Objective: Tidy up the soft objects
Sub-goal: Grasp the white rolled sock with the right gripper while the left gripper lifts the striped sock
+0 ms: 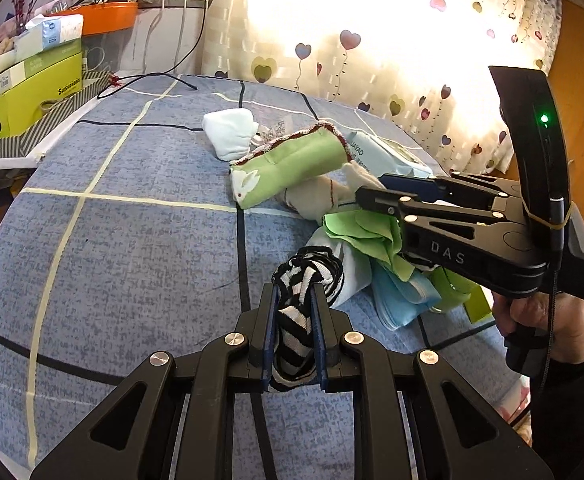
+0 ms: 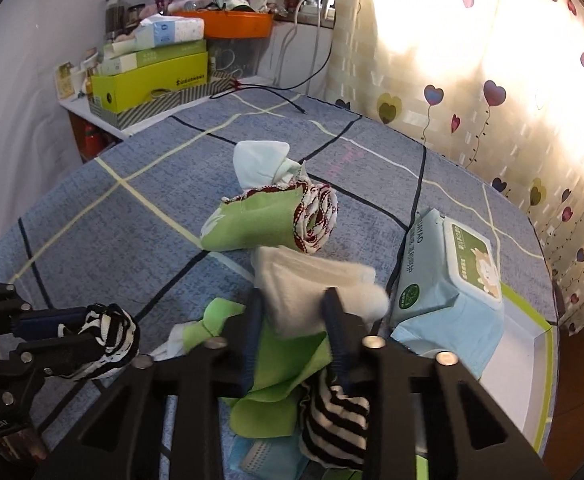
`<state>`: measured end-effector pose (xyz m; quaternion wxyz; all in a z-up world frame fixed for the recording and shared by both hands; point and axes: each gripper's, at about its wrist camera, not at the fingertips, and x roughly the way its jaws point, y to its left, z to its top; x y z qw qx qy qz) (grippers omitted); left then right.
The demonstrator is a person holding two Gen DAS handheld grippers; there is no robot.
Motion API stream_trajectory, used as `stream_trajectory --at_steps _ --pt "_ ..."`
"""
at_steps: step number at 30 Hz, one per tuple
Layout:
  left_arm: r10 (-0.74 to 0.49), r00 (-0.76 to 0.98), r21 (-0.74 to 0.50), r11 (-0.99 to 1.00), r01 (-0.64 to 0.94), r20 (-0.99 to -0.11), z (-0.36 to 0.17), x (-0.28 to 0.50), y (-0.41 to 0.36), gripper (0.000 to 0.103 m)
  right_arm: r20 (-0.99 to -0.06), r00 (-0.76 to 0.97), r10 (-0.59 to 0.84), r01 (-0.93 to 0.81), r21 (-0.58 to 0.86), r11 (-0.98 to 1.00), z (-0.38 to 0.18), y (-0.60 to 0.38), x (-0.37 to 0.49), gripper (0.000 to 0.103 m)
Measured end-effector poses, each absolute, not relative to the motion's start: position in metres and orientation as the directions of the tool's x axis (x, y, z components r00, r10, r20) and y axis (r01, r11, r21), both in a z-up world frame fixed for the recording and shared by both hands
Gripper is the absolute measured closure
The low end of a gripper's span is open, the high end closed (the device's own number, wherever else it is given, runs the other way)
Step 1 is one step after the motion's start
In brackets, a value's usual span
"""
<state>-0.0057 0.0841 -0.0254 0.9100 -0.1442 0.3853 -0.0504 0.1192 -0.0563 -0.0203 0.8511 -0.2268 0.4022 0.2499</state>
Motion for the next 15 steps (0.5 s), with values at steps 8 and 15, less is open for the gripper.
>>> stream_trajectory --at_steps 8,15 --pt "-0.204 0.705 -0.302 0.953 -0.014 -0.679 -0.02 -0.003 0.08 0.086 -0.766 0.586 0.264 -0.587 -0.176 0.79 -0.005 -0.073 0.115 0.091" --pt "-0.192 0.719 -0.295 0.955 -0.019 -0.668 -0.007 0.0 0.072 0.086 -0.707 0.617 0.344 -0.58 -0.114 0.806 0.022 -0.099 0.101 0.092"
